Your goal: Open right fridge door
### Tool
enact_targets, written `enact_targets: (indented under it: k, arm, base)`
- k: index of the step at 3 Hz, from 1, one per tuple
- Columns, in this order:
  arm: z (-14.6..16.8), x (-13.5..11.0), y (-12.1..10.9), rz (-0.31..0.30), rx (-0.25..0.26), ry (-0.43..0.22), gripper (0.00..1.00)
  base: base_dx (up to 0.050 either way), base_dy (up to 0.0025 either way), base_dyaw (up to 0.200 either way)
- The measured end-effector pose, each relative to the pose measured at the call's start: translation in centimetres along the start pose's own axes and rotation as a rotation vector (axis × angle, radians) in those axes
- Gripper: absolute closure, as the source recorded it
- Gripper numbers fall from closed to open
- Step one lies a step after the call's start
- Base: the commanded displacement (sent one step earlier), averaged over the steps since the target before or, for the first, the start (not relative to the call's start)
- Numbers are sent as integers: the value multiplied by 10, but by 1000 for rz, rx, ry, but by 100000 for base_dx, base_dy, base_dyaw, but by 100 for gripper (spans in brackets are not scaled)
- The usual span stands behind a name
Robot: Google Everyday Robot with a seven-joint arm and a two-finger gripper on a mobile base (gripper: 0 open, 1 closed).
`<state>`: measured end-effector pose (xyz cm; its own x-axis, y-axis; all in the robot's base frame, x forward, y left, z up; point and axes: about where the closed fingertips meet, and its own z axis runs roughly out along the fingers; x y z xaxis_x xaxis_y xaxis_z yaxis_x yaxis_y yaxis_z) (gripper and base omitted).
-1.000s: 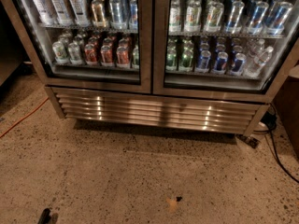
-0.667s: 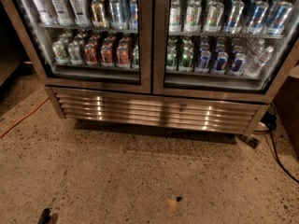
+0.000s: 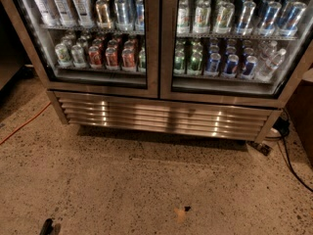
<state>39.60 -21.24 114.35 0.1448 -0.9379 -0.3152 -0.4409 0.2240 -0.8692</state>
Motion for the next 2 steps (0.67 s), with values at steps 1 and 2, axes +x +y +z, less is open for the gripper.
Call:
enact_targets:
  k: [1,2]
  arm:
    - [0,0,0,0,0,0,0]
    - [0,0,0,0,0,0,0]
  base:
    - [5000,0,0]
    - [4950,0,5]
